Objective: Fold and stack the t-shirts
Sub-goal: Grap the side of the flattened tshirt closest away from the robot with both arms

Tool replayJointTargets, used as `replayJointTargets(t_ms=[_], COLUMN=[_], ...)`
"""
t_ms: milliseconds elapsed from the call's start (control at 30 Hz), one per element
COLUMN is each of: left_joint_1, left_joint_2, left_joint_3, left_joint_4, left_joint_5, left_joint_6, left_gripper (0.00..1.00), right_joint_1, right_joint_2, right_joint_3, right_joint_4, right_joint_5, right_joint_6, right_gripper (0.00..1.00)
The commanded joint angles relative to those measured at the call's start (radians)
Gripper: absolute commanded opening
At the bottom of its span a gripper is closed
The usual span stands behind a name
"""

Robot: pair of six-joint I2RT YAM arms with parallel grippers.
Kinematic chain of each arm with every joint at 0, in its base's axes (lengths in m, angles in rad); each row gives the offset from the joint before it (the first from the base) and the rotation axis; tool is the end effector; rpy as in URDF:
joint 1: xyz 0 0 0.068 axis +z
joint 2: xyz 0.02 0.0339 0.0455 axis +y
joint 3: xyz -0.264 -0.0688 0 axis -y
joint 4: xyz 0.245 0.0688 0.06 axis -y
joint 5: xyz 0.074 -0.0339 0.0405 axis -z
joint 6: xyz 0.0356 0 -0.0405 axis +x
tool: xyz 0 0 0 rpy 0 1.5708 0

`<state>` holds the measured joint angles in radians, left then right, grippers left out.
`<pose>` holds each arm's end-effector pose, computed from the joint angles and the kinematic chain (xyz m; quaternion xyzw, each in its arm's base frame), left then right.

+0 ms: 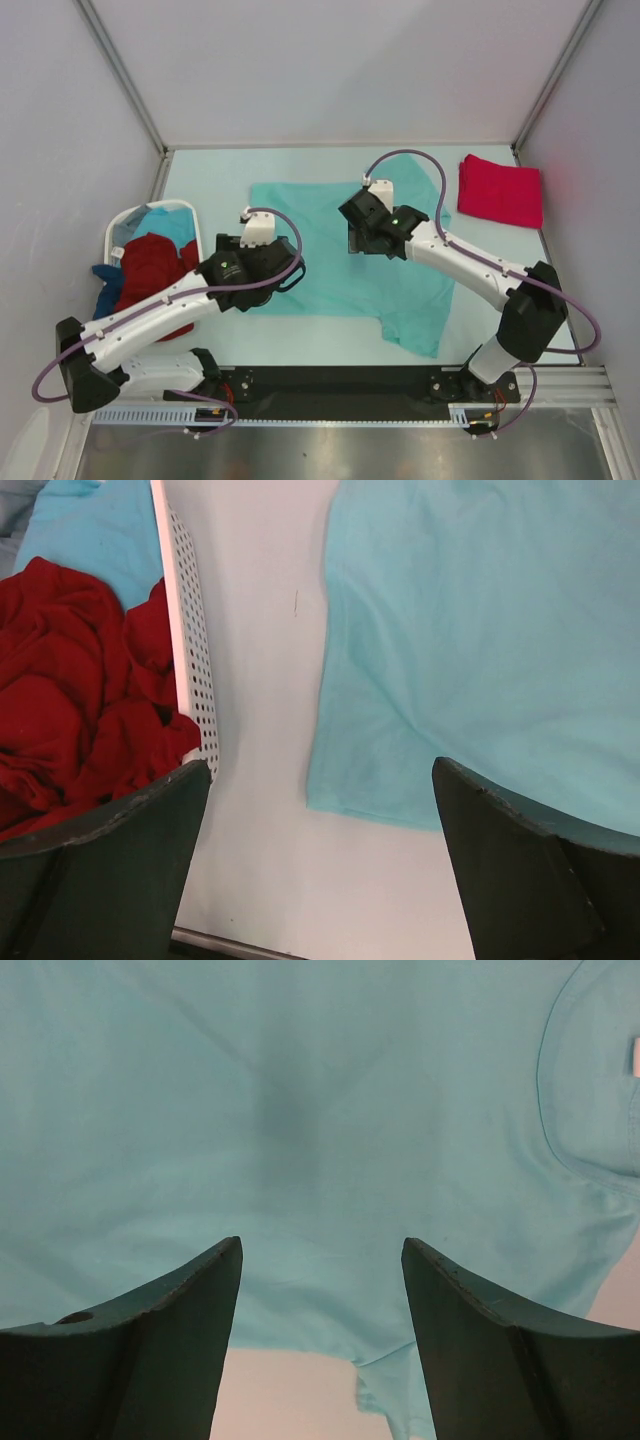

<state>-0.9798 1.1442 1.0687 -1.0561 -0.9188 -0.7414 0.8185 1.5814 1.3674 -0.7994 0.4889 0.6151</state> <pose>0.1351 -0.1505 0.3087 0.0081 0.8801 0.1341 0.4554 0.2382 0.2300 0.2946 -0.0285 0.9348 -0.0001 0.3541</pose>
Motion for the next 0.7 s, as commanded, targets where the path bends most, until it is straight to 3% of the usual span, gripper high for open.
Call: replayJointTargets(t_ms=[0, 467, 667], left_joint_1=[-0.01, -0.016, -0.02], left_joint_2=[-0.054, -0.04, -0.053], left_joint_3=[-0.006, 0.028, 0.047], left_joint_4=[0.042, 0.016, 0.028], left_joint_5=[-0.037, -0.025, 0.024], left_joint_6=[0.039, 0.007, 0.0], left_gripper=[0.99, 0.99, 1.0], right_joint_1=[0.005, 0.01, -0.149], right_joint_2=[0.017, -0.012, -0.155], right_joint_3=[0.048, 0.042, -0.089], right_joint_4=[-0.007, -0.04, -0.067], right_joint_5=[0.033, 0.114, 0.123], right_joint_6=[0.032, 0.014, 0.02], right_gripper=[0.71, 0.71, 0.7])
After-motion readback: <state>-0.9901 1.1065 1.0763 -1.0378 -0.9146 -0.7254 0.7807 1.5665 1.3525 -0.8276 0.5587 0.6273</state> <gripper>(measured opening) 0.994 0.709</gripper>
